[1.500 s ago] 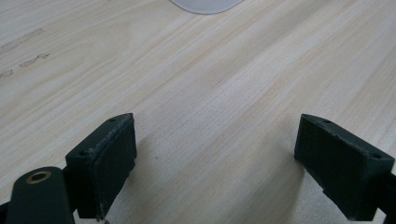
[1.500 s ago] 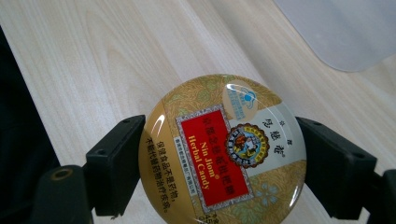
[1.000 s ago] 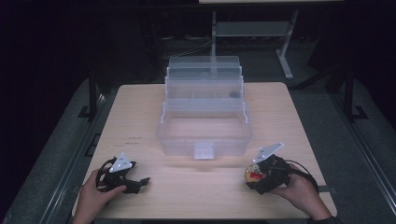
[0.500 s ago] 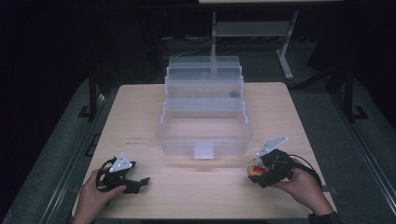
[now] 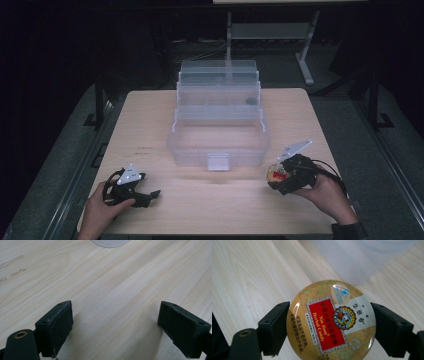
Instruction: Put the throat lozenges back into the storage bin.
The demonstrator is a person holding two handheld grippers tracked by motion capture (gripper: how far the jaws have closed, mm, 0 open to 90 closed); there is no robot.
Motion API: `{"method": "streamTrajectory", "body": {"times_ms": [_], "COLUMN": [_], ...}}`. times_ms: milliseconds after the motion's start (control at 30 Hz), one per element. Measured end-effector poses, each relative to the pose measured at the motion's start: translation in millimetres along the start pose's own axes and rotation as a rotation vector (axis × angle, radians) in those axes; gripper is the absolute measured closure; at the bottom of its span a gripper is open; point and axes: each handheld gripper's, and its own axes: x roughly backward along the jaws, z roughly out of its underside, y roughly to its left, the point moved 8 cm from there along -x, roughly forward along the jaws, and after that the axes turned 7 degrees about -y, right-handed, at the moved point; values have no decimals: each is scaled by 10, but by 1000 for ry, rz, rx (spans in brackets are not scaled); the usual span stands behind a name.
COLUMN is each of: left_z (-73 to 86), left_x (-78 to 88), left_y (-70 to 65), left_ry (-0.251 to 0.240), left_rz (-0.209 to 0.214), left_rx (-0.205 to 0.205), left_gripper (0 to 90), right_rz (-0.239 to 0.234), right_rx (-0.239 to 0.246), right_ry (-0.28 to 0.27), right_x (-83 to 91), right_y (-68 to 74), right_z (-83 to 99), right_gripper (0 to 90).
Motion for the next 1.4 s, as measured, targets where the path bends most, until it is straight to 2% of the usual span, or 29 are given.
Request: {"method": "streamTrajectory", "body": {"times_ms": [567,1400], "left_z": [0,1], "left_x": [1,3], "left_y": [-1,3], "left_ry": [1,4], "left_rz": [1,1], "left_rx": [1,-4], "left_gripper": [120,119], "right_rz": [24,45], "right_rx": [-15,-11], "right_ry": [-16,-47], "right_x": [94,227], "right_y": [-144,-335], "right_z": [-106,-404], "right_gripper": [197,197]}}
